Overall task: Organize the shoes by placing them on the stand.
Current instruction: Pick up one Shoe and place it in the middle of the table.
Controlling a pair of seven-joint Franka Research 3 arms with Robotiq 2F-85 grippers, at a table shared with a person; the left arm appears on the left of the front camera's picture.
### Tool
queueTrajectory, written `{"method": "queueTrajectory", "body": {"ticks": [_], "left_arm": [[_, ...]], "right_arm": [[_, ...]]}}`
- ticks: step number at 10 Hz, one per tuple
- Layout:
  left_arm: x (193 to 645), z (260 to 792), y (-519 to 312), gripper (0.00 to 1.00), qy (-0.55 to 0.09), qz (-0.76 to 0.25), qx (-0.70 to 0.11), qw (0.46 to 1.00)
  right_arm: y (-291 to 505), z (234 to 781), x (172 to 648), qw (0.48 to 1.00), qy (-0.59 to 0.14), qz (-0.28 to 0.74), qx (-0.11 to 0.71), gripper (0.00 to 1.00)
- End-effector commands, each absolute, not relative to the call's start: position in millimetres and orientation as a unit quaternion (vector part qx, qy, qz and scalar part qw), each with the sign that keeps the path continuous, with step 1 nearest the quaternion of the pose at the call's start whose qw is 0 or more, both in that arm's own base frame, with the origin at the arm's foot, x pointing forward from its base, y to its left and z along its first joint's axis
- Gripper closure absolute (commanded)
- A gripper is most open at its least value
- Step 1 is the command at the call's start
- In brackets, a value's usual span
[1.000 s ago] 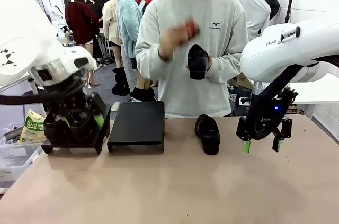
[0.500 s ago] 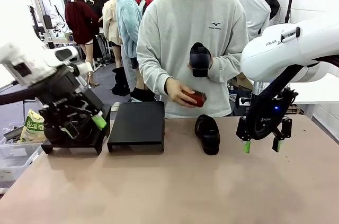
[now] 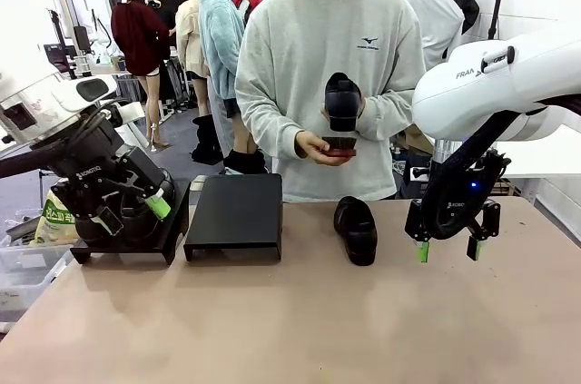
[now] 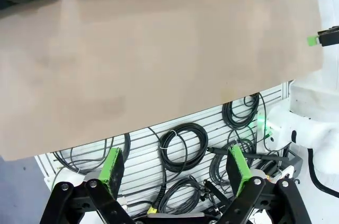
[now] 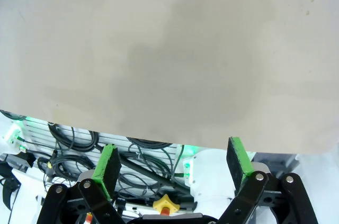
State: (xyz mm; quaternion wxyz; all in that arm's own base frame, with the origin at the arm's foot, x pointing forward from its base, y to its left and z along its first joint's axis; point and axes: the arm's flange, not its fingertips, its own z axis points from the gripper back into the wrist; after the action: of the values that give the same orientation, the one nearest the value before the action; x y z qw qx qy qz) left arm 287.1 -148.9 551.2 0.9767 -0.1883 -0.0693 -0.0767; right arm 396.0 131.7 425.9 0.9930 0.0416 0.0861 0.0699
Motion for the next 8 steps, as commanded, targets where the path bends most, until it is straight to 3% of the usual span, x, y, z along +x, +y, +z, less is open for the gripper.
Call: {"method": "queueTrajectory", "body": {"ticks": [1,4,8], "left_arm": [[290.3,552.6,-151.9,0.0,-0.069,-0.076,-0.199,0.975],[290.3,552.6,-151.9,0.0,-0.069,-0.076,-0.199,0.975],[290.3,552.6,-151.9,0.0,-0.069,-0.076,-0.199,0.975]], "right_arm": [[131.7,425.9,396.0,0.993,0.086,0.07,0.042,0.0],[169.8,449.4,372.2,0.994,0.012,0.102,0.026,0.0],[213.0,451.0,405.5,0.992,-0.031,0.122,0.026,0.0]]}}
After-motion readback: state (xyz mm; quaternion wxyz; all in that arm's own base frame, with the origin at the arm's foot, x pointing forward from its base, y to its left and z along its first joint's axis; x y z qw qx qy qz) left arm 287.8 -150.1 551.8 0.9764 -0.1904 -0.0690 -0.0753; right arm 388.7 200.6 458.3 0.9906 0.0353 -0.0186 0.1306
